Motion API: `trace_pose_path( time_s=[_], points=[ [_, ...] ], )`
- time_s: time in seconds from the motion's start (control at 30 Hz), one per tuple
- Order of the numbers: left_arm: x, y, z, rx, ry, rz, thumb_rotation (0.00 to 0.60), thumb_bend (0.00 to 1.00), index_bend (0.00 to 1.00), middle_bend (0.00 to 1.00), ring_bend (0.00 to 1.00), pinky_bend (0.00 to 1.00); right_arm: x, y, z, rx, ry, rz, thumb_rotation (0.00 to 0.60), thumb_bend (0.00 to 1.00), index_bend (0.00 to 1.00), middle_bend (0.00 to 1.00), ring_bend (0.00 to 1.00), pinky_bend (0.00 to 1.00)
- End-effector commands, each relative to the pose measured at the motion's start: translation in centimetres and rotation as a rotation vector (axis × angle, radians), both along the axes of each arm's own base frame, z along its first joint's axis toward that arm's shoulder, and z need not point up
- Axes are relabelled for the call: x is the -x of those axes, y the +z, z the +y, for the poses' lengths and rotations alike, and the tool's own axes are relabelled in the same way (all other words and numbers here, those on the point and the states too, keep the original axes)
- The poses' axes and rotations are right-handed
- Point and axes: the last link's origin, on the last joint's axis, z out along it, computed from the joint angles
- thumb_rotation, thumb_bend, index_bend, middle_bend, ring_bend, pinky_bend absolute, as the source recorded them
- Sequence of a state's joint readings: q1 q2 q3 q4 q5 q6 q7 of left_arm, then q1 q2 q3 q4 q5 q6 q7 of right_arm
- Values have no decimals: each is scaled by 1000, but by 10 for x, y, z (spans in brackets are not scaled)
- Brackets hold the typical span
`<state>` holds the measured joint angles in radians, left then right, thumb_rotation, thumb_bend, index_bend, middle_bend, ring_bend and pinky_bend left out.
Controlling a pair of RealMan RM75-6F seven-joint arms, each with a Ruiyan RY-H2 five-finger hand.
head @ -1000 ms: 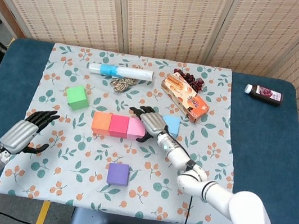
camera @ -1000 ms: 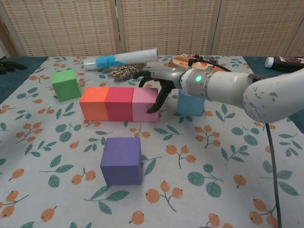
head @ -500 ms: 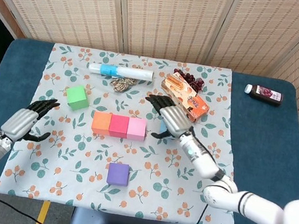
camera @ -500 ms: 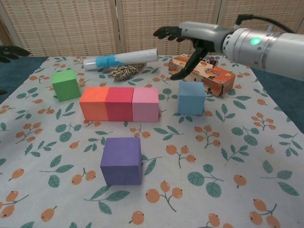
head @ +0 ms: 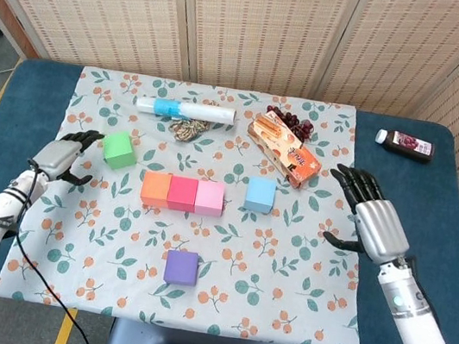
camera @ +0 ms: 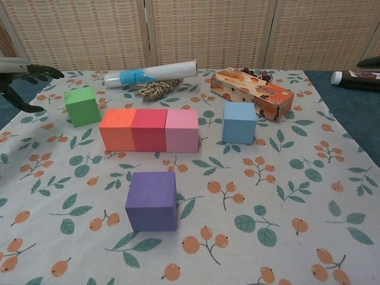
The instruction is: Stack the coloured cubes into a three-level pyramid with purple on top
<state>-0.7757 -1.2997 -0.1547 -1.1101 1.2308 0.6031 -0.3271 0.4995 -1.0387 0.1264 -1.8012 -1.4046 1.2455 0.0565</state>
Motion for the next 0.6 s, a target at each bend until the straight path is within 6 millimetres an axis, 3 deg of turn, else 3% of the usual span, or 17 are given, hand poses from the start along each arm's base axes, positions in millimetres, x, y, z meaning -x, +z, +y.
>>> trace_pose_path(
  time_s=[0.03,0.4,0.6],
  points=[
    [-12,-9,27,-14,48,-23,600,345,0,0,0,98,7,2,7,-2,-9,-8,600,79,0,17,0,0],
    [-25,-32,52,40,180,-105,600,358,0,0,0,108,27,-1,11,-17,-45,-31,600,79,0,17,0,0],
    [-20,-41,63,22,197,-58,600,360,0,0,0,113,36,-3,9,-32,-65,-39,600,79,0,17,0,0]
  ],
)
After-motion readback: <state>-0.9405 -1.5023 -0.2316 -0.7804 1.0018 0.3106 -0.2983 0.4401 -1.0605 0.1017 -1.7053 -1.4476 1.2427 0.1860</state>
